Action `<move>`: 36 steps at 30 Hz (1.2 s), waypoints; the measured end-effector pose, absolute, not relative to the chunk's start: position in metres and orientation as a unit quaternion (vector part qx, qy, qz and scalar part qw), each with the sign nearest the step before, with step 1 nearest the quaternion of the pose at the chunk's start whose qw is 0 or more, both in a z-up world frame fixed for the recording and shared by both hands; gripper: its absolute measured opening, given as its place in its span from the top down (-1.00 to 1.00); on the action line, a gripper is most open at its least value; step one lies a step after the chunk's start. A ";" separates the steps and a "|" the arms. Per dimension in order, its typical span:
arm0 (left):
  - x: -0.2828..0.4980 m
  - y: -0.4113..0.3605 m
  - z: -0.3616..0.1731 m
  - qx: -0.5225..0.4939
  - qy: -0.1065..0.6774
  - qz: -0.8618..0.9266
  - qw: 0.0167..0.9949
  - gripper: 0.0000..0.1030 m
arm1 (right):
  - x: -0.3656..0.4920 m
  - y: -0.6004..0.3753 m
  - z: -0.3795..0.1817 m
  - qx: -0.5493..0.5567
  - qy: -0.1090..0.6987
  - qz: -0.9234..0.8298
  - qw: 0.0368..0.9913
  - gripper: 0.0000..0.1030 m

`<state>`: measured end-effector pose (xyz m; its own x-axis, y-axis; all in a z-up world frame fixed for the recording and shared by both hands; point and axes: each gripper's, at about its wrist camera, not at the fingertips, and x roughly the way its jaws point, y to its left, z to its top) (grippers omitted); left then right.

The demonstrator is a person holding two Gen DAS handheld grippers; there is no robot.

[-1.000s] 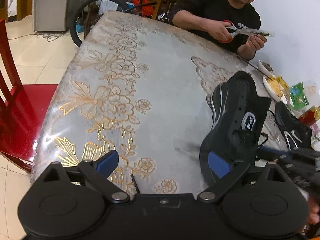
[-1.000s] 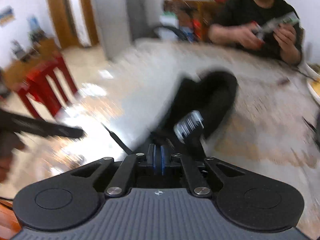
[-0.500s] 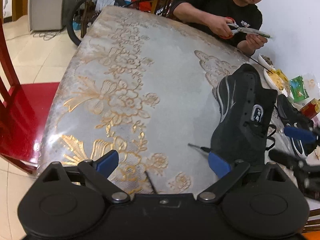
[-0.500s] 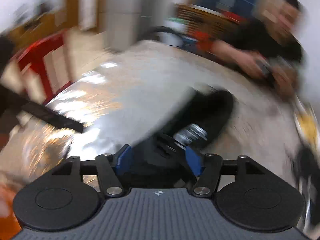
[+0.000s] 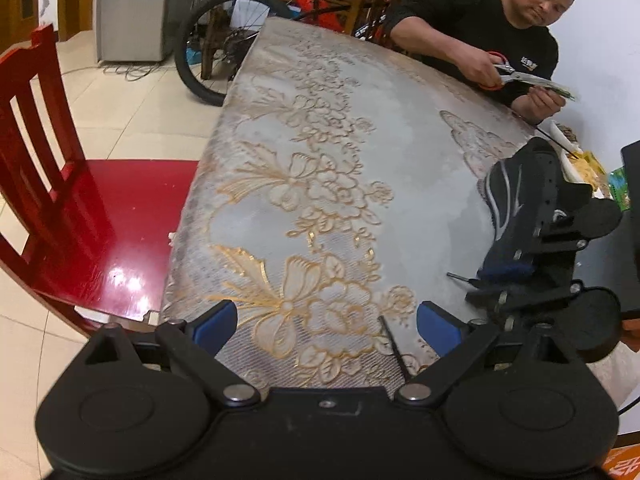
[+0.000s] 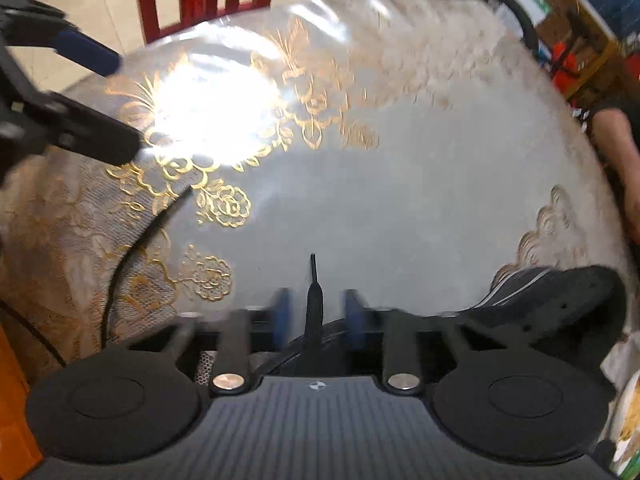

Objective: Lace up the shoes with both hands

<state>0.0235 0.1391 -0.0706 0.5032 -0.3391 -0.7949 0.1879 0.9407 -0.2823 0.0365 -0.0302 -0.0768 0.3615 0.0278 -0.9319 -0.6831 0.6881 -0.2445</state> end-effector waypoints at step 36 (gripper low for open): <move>0.054 -0.058 -0.022 -0.004 0.422 -0.148 0.894 -0.87 | 0.007 -0.195 0.003 -0.252 0.271 0.258 0.892 0.88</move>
